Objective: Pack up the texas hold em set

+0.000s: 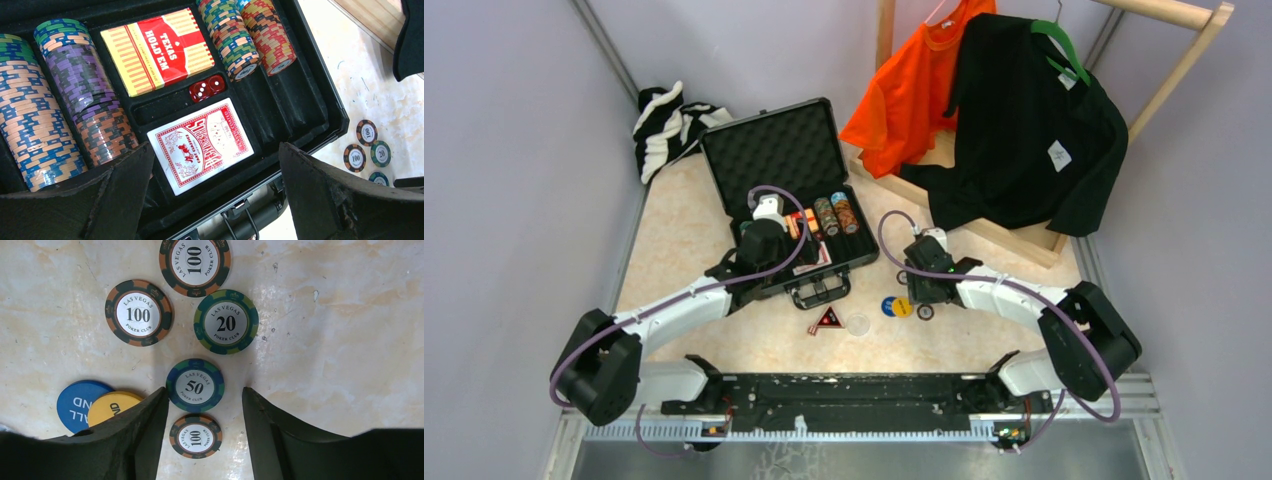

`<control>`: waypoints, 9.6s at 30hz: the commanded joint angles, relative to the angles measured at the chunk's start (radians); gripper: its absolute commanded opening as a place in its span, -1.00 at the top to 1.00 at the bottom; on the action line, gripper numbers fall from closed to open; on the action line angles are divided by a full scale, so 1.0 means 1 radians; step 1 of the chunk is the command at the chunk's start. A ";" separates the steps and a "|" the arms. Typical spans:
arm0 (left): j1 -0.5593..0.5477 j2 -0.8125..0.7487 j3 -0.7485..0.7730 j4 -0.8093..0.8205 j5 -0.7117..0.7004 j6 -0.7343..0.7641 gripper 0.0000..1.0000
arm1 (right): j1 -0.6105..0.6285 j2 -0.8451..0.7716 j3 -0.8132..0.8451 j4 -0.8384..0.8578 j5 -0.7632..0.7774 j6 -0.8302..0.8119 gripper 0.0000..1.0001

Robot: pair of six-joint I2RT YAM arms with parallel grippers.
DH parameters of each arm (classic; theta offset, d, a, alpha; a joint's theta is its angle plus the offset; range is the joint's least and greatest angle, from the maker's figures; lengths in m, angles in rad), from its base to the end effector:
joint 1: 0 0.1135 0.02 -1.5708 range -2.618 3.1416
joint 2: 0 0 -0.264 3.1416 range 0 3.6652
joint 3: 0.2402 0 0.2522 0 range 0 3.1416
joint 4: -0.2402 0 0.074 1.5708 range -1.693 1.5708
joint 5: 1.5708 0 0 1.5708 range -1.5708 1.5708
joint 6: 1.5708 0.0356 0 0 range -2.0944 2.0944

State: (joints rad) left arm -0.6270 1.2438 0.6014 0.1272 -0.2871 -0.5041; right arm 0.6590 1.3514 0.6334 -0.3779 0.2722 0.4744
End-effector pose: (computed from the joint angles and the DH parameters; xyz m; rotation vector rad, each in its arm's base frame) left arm 0.2176 -0.1452 0.2115 -0.0472 2.0864 -0.3959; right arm 0.1925 0.1369 0.1589 -0.1537 2.5954 0.0374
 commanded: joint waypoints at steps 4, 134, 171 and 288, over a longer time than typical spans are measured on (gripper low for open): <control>-0.004 0.006 0.011 0.004 0.005 -0.001 -1.00 | 0.007 0.011 0.013 0.021 0.009 0.007 0.09; -0.005 0.003 0.014 -0.006 -0.006 0.004 -1.00 | -0.030 0.105 0.071 0.084 -0.037 -0.069 0.06; -0.004 0.005 0.014 -0.006 0.002 0.004 -1.00 | -0.030 0.073 0.142 0.034 -0.012 -0.078 0.24; -0.004 0.003 0.012 -0.004 0.020 0.002 -1.00 | -0.148 0.293 0.240 0.130 -0.139 -0.247 0.06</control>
State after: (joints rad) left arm -0.6270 1.2549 0.6014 0.1230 -0.2611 -0.5037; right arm 0.5011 1.6306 0.8833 -0.2684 0.1448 0.2276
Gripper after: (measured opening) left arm 0.998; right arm 0.492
